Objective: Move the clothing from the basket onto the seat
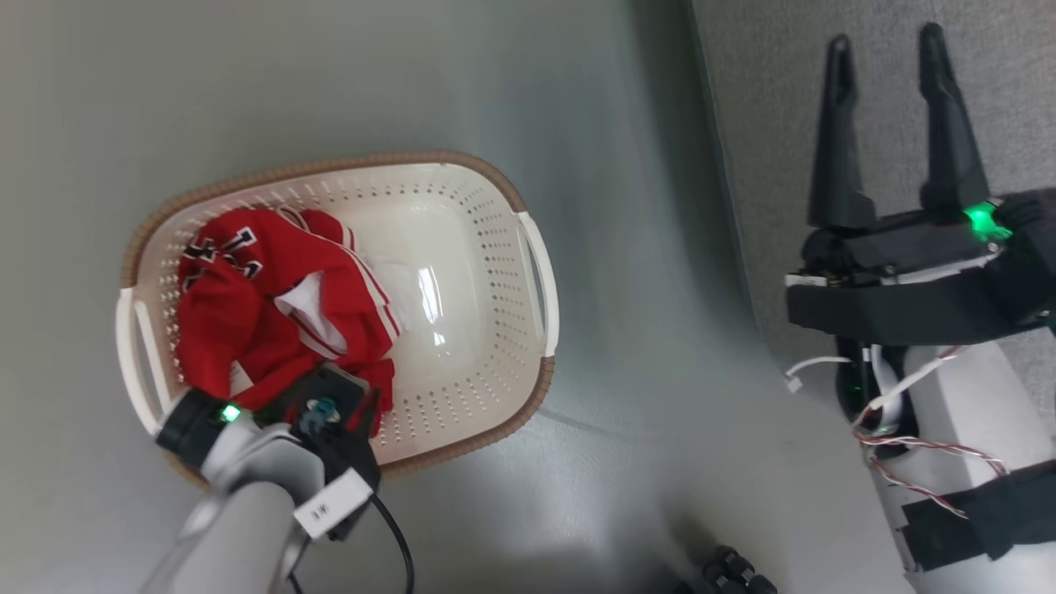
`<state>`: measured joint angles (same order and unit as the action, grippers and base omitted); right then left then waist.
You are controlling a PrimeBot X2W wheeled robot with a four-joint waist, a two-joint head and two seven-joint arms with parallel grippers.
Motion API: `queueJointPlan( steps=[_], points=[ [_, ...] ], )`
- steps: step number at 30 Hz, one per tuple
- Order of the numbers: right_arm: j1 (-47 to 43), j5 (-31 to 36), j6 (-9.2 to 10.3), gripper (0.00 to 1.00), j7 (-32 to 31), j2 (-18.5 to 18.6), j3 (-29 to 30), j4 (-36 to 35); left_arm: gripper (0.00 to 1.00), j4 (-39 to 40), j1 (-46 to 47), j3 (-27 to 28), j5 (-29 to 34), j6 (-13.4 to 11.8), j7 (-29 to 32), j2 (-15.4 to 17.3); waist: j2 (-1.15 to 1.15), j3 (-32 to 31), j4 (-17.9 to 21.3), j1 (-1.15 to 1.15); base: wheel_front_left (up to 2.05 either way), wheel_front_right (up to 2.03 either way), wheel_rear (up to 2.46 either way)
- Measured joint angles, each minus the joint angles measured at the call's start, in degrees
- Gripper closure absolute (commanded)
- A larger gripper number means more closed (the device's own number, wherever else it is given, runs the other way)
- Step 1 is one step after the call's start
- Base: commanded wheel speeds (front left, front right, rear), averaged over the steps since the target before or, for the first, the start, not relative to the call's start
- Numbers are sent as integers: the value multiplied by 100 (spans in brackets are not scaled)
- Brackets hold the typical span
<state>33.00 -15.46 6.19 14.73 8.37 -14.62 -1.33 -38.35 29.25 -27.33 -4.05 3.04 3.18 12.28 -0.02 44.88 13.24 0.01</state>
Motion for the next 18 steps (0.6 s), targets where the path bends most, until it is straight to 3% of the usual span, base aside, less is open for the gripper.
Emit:
queueJointPlan(
  steps=[18],
  points=[
    [194,140,-167,0,0,-200,-212,24,0,-940,703,29,234,-213,481,196,1,401,234,0,0,0,0]
  ],
)
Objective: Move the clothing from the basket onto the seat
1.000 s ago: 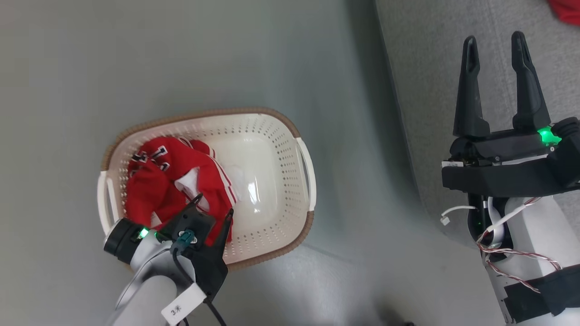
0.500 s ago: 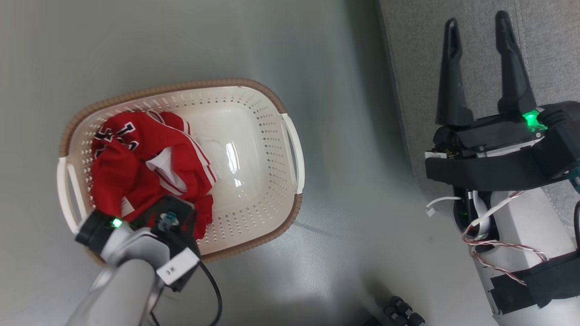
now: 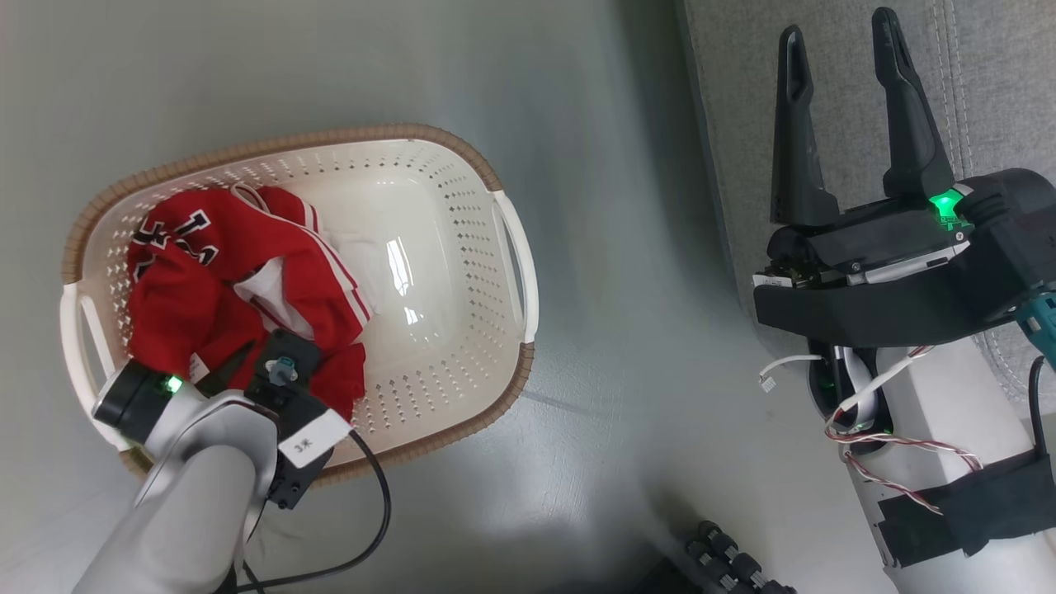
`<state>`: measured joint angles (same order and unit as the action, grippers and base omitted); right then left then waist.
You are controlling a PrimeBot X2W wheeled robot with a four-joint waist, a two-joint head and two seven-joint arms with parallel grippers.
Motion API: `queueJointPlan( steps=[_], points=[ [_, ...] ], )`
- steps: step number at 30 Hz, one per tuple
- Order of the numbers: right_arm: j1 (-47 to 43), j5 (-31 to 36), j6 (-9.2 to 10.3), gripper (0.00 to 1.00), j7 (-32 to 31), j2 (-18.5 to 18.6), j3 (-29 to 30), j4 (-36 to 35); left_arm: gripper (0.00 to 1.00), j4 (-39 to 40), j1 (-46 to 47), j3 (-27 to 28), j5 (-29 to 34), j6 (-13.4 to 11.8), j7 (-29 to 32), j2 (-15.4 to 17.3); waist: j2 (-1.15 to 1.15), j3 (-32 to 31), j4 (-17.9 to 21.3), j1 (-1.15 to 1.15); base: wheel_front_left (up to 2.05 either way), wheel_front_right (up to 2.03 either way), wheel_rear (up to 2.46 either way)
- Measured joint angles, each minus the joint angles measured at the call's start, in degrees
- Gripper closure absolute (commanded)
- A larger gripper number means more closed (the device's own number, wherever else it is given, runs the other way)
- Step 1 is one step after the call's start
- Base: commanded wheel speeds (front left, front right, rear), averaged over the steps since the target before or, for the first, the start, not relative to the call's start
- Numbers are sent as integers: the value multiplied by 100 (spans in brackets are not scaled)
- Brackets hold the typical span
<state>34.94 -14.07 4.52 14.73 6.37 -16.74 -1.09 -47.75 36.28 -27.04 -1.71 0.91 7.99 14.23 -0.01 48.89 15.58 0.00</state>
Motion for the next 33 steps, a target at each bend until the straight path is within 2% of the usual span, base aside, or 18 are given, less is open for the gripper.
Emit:
queueJointPlan(
  steps=[16,18,19,20,21,22,23,28,33],
  points=[
    [109,59,-51,0,0,-100,-37,122,0,-646,359,-345,424,-168,442,-65,1,87,103,0,0,0,0],
    [109,80,-51,0,0,-110,-37,131,13,-720,372,-358,493,-193,487,-64,1,95,115,0,0,0,0],
    [109,90,-53,0,0,-115,-37,132,30,-746,380,-377,511,-193,509,-59,1,99,120,0,0,0,0],
    [109,91,-58,0,0,-124,-37,134,51,-766,393,-414,550,-193,513,-53,1,102,126,-1,0,0,0],
    [109,91,-58,0,0,-131,-37,137,62,-790,423,-447,570,-193,534,-46,1,105,131,-1,0,0,0],
    [109,91,-60,0,0,-138,-37,143,84,-806,454,-457,576,-196,544,-44,1,107,135,-1,0,0,0],
    [109,91,-78,0,0,-144,-37,148,100,-818,476,-457,576,-198,545,-44,1,109,138,-1,0,0,0],
    [109,92,-99,0,-1,-160,9,229,100,-887,486,-428,524,-192,374,-97,1,85,138,-1,0,0,0],
    [109,99,-100,0,0,-166,62,343,100,-834,496,-252,246,-190,67,-374,0,-19,106,-1,0,0,0]
  ],
)
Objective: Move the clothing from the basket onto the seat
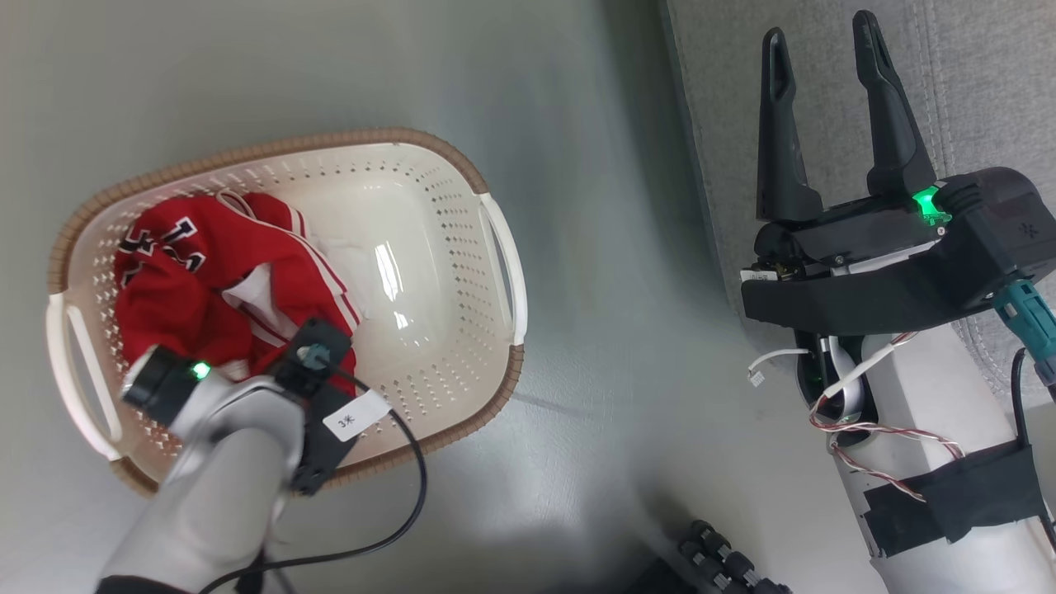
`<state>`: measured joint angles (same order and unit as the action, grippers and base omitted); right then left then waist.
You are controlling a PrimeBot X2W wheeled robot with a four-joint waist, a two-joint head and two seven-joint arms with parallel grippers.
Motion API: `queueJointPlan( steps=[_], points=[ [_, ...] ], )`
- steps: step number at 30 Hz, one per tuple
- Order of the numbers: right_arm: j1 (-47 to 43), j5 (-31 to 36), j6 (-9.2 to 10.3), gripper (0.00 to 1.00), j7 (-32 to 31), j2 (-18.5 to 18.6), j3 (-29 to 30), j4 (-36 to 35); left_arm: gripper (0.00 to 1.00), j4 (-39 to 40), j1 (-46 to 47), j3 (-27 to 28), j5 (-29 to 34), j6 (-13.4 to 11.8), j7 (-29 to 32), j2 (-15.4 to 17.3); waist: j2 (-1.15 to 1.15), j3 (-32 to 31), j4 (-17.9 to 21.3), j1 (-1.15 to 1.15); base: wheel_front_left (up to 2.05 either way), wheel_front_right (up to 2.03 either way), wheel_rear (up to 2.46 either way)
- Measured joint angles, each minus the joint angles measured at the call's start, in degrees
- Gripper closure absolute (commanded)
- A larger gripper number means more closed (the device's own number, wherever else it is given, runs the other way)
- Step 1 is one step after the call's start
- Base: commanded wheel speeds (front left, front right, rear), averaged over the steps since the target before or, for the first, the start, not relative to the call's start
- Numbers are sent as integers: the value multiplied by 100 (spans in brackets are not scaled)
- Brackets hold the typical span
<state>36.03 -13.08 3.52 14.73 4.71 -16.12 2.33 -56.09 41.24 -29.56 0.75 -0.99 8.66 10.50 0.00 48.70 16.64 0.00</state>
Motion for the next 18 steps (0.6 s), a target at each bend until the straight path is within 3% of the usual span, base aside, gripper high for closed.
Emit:
queueJointPlan(
  steps=[11,18],
  points=[
    [-30,25,-48,0,0,-7,111,268,100,358,-3,550,-803,240,-994,-465,0,-396,-131,0,0,0,0],
    [-221,104,-87,0,-1,4,166,564,100,561,-65,800,-1199,481,-1664,-542,0,-838,-262,0,0,0,0]
  ],
)
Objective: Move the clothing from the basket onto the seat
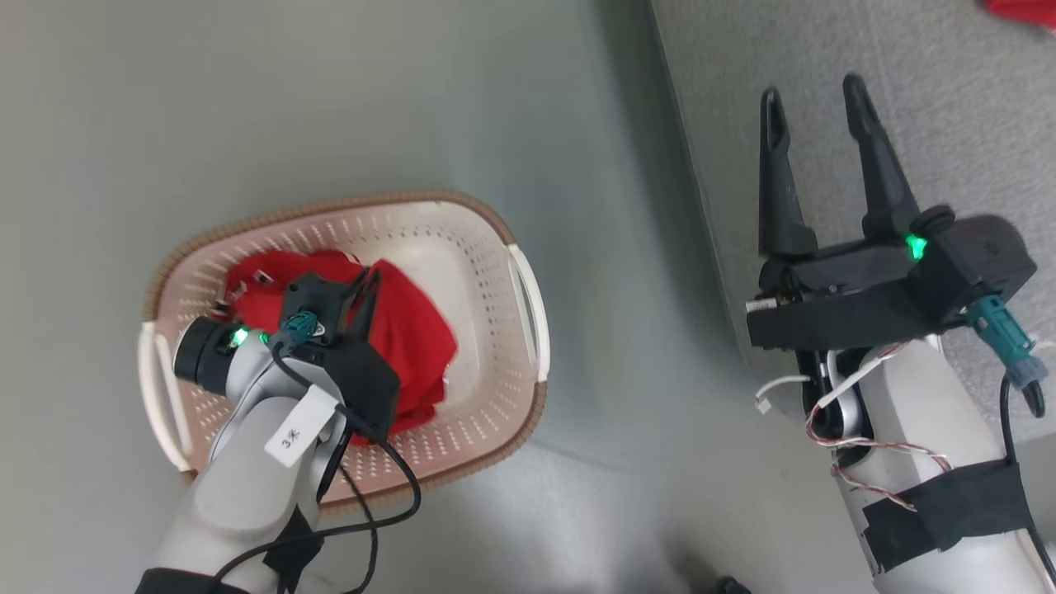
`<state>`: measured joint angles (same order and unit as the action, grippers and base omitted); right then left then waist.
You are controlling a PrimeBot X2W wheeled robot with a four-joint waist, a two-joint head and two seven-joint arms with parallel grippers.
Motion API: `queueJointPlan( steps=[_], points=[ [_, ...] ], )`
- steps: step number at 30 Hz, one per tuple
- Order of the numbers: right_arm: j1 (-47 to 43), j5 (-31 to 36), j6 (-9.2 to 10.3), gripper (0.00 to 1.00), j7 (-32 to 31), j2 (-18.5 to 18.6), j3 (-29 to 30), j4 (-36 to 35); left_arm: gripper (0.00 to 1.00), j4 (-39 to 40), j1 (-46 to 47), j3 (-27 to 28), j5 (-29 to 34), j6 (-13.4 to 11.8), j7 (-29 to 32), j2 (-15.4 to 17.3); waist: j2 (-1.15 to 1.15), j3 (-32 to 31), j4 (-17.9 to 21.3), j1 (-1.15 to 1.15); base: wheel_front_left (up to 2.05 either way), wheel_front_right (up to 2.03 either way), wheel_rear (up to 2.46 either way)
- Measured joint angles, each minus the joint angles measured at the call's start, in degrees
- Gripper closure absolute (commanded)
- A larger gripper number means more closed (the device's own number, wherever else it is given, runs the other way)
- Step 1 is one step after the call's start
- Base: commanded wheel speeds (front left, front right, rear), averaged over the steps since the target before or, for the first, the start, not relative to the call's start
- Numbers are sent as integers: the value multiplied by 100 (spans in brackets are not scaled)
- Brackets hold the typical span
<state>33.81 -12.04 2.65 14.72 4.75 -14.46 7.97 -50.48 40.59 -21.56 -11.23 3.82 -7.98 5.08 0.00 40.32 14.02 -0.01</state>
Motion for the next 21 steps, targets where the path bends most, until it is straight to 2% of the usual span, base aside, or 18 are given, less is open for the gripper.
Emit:
queueJointPlan(
  steps=[6,12,21],
  points=[
    [-166,4,-62,0,1,37,57,197,100,242,-29,42,-188,88,-456,-69,0,-456,-131,0,0,0,0],
    [-286,7,-168,0,0,96,47,424,100,511,-189,89,-350,223,-534,-116,0,-942,-274,0,0,0,0],
    [-475,4,-292,0,0,19,-97,794,100,936,-359,143,-593,280,-601,-126,0,-1705,-464,0,0,0,0]
  ],
)
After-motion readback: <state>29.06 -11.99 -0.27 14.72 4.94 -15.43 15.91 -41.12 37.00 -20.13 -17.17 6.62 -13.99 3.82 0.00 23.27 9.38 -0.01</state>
